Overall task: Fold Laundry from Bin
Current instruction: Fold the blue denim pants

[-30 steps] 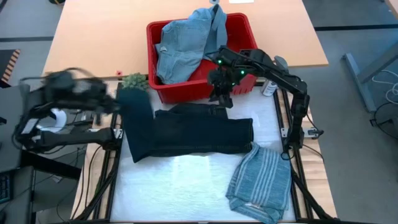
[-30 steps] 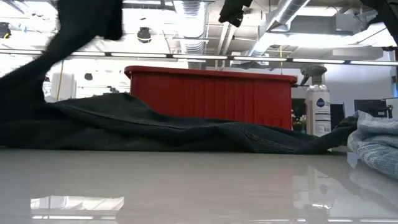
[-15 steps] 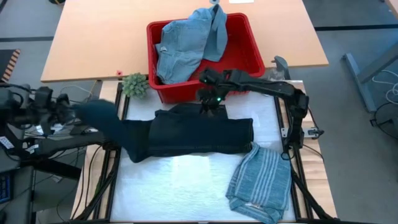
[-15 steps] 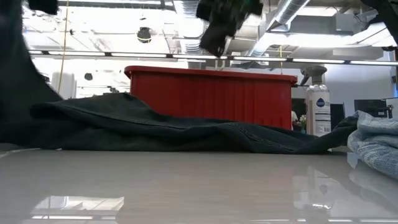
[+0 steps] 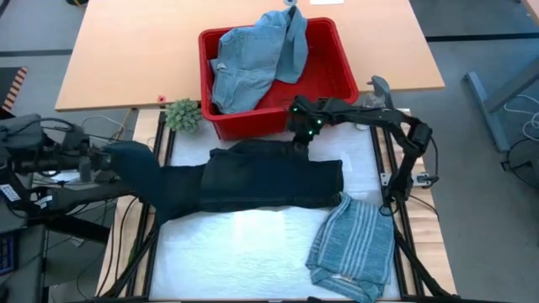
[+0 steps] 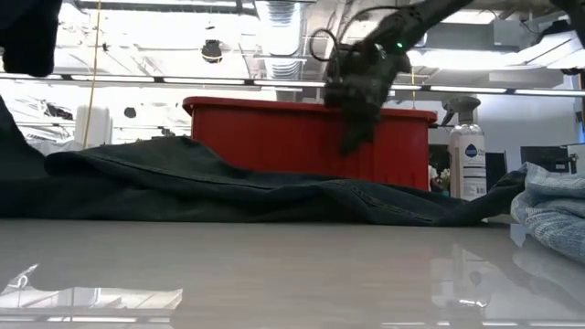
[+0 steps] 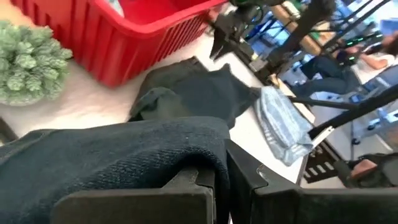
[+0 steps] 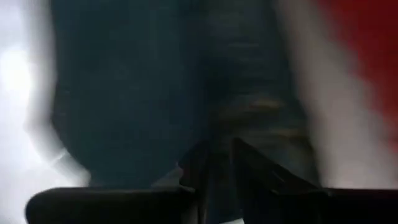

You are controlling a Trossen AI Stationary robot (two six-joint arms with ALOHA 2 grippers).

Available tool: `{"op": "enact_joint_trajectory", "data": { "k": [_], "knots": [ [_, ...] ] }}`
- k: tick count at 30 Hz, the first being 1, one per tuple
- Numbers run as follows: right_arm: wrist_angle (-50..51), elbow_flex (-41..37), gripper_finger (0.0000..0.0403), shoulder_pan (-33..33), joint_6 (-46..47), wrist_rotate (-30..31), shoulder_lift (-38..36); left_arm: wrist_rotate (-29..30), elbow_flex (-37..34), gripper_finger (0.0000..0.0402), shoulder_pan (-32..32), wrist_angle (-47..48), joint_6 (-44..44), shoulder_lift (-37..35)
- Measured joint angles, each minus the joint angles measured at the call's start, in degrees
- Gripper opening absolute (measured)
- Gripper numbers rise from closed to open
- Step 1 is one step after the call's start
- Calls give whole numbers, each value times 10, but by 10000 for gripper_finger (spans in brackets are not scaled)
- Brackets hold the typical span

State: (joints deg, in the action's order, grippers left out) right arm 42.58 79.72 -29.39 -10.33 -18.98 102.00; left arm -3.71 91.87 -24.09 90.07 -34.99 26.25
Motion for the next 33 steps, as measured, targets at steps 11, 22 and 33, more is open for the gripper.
{"op": "enact_joint_trajectory", "data": {
  "k": [11, 22, 33],
  "knots": [
    [-262, -140, 19, 82, 89, 129, -42, -15, -109, 0, 0, -11, -4, 5],
    [-394, -189, 16, 102, 137, 185, 4, -3, -152, 0, 0, -102, -4, 5],
    [-312, -182, 16, 140, 231, 231, 70, -18, -153, 0, 0, -116, -33, 28]
  ]
}}
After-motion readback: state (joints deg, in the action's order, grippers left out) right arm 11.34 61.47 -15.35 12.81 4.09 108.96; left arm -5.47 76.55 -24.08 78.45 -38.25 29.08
